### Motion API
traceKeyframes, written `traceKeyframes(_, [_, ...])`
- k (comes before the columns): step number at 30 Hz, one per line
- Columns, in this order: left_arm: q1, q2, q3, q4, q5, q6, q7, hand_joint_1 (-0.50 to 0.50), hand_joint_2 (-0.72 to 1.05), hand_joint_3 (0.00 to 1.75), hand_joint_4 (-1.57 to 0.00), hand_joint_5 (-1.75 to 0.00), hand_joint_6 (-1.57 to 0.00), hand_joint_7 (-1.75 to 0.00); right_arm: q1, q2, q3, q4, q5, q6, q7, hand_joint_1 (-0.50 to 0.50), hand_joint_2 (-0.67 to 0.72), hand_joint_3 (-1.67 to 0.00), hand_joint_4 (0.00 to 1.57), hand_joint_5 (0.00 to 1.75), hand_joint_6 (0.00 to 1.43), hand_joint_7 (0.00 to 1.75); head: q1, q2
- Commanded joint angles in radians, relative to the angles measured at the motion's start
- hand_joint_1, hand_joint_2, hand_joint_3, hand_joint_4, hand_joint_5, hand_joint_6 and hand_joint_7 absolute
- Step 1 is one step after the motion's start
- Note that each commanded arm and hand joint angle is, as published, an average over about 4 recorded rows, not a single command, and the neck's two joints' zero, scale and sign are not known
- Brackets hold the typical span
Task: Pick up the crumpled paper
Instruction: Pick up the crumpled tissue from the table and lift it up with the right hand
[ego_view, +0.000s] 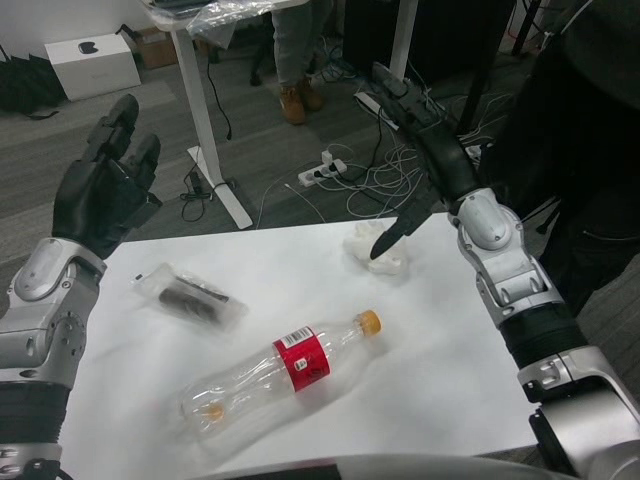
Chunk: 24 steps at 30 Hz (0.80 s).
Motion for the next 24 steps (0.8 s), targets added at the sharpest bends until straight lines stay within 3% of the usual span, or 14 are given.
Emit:
traceKeyframes(1, [0.006,-0.005,0.007,-0.005,0.001,0.002,-0.009,-0.50,0.83,1.57,0.00,0.00,0.00,0.00,-0.014,0.002,-0.003,0.039,-0.022,0.027,0.008,-0.27,0.09,0.00,0.00,0.00,0.00,0.00,-0.005,-0.002])
traceKeyframes(3, [0.006,-0.016,0.010,0.002,-0.019,-0.003,-0.008,-0.50,0.96,1.27,0.00,0.00,0.00,0.00,-0.016,0.003,-0.002,0.062,-0.023,0.028,0.008,-0.27,0.09,0.00,0.00,0.00,0.00,0.00,-0.007,-0.004])
traceKeyframes(5, [0.006,-0.022,0.005,0.011,-0.042,-0.006,-0.007,-0.50,1.05,0.79,0.00,0.00,0.00,0.00,-0.016,0.004,0.001,0.079,-0.024,0.028,0.008,-0.27,0.09,0.00,0.00,0.00,0.00,0.00,-0.008,-0.005])
traceKeyframes(7, [0.008,-0.023,-0.012,0.026,-0.072,-0.009,-0.010,-0.50,0.56,0.26,0.00,0.00,0.00,0.00,-0.016,0.005,0.005,0.097,-0.027,0.027,0.008,-0.28,0.09,0.00,0.00,0.00,0.00,0.00,-0.009,-0.010])
traceKeyframes(9, [0.009,-0.024,-0.028,0.043,-0.093,-0.017,-0.020,-0.50,-0.19,0.00,0.00,0.00,0.00,0.00,-0.016,0.007,0.009,0.115,-0.033,0.026,0.009,-0.29,0.06,0.00,0.00,0.00,0.00,0.00,-0.010,-0.016])
traceKeyframes(11, [0.009,-0.027,-0.039,0.058,-0.095,-0.043,-0.036,-0.50,-0.59,0.00,0.00,0.00,0.00,0.00,-0.016,0.007,0.010,0.126,-0.043,0.025,0.011,-0.29,0.03,0.00,0.00,0.00,0.00,0.00,-0.013,-0.023])
traceKeyframes(13, [0.008,-0.031,-0.046,0.071,-0.090,-0.073,-0.043,-0.50,-0.72,0.00,0.00,0.00,0.00,0.00,-0.015,0.009,0.009,0.138,-0.056,0.024,0.014,-0.29,0.03,0.00,0.00,0.00,0.00,0.00,-0.018,-0.027])
traceKeyframes(21, [0.004,-0.033,-0.044,0.075,-0.035,-0.083,-0.042,-0.50,-0.72,0.00,0.00,0.00,0.00,0.00,-0.011,0.009,0.006,0.193,-0.162,0.032,0.030,-0.29,-0.03,0.00,0.00,0.00,0.00,0.00,-0.038,-0.039])
traceKeyframes(24, [0.001,-0.033,-0.046,0.075,-0.033,-0.082,-0.042,-0.50,-0.72,0.00,0.00,0.00,0.00,0.00,-0.012,0.008,0.006,0.204,-0.224,0.064,0.048,-0.30,-0.03,0.00,0.00,0.00,0.00,0.00,-0.043,-0.042])
